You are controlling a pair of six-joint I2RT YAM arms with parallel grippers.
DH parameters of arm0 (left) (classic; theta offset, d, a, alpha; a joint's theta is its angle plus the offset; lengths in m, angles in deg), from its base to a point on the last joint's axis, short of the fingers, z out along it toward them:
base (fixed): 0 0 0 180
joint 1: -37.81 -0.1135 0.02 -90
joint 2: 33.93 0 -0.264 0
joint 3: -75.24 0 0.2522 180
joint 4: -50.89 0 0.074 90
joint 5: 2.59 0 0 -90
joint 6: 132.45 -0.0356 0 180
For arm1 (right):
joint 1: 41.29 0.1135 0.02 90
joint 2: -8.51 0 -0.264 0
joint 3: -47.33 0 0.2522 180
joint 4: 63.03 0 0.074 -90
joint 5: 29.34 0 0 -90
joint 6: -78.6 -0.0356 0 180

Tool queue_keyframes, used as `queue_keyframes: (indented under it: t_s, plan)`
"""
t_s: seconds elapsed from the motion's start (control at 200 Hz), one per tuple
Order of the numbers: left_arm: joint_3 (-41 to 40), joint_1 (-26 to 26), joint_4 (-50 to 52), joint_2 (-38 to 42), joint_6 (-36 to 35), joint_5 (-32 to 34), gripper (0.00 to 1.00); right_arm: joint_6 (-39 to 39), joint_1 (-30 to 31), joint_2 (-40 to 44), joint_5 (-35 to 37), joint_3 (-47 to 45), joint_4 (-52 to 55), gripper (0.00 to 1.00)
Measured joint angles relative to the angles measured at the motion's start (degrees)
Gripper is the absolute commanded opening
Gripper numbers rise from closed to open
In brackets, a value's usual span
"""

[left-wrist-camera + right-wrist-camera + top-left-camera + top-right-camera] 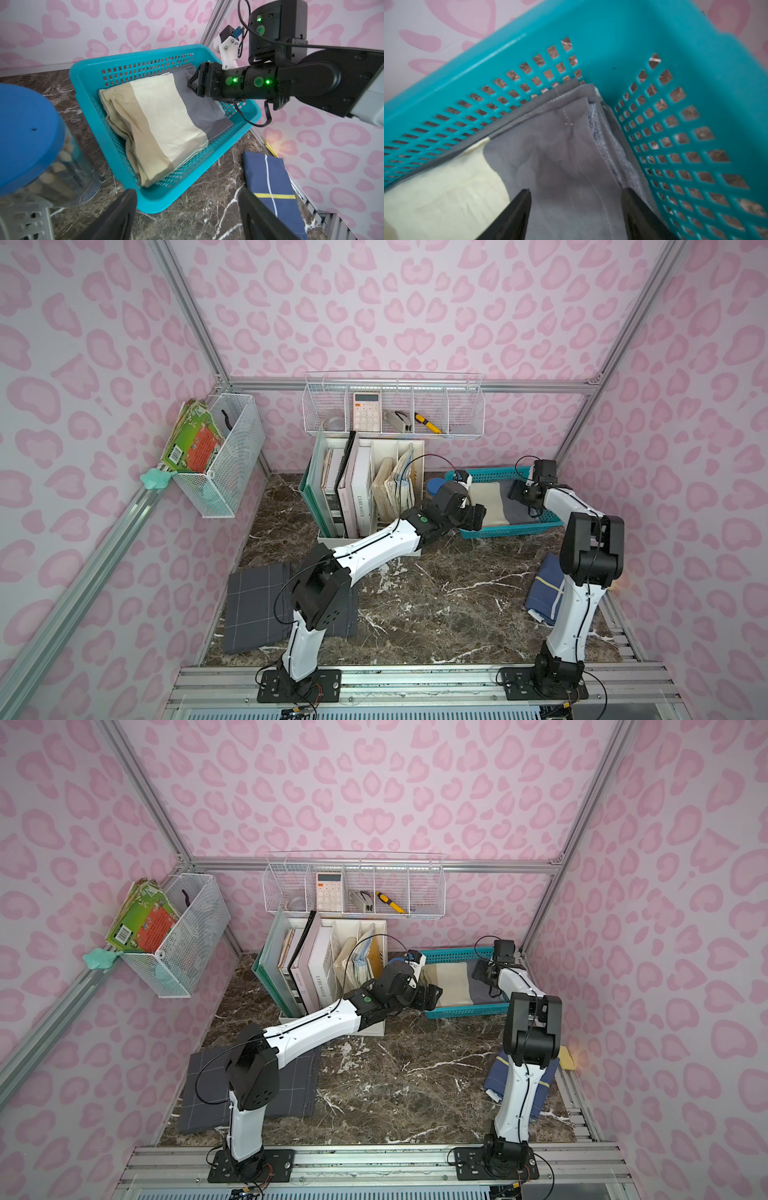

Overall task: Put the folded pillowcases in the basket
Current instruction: Place the pillowcase in the basket, then move the pillowcase to the center of the board.

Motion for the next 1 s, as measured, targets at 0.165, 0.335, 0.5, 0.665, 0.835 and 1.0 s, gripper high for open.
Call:
queue_keyframes:
  t_s: [0.165, 0.335, 0.5, 0.665, 0.835, 1.0]
  plan:
    - [-5.3, 0.1, 0.7, 5.8, -0.6, 1.1, 0.9, 0.0, 1.3, 6.9, 0.6, -2.5, 0.6, 0.73]
    - [-7.7, 0.0, 6.4, 12.2, -1.6, 5.7, 0.94, 0.2, 5.9, 18.8, 1.9, -7.7, 0.3, 0.74]
    - [-15.0, 0.0, 10.0, 21.8, -1.9, 10.3, 0.96, 0.7, 11.6, 30.4, 4.7, -13.9, 0.6, 0.75]
    - [-20.2, 0.0, 16.4, 31.0, -1.5, 16.9, 0.97, 0.7, 20.6, 41.0, 9.0, -20.1, 2.1, 0.76]
    - [-28.5, -0.9, 22.4, 43.8, 0.2, 24.0, 0.99, -0.5, 34.9, 49.4, 14.8, -26.4, 3.0, 0.76]
    - [-37.3, -3.7, 28.2, 56.3, 3.9, 30.1, 0.99, -5.4, 50.1, 51.8, 20.8, -33.0, 4.1, 0.76]
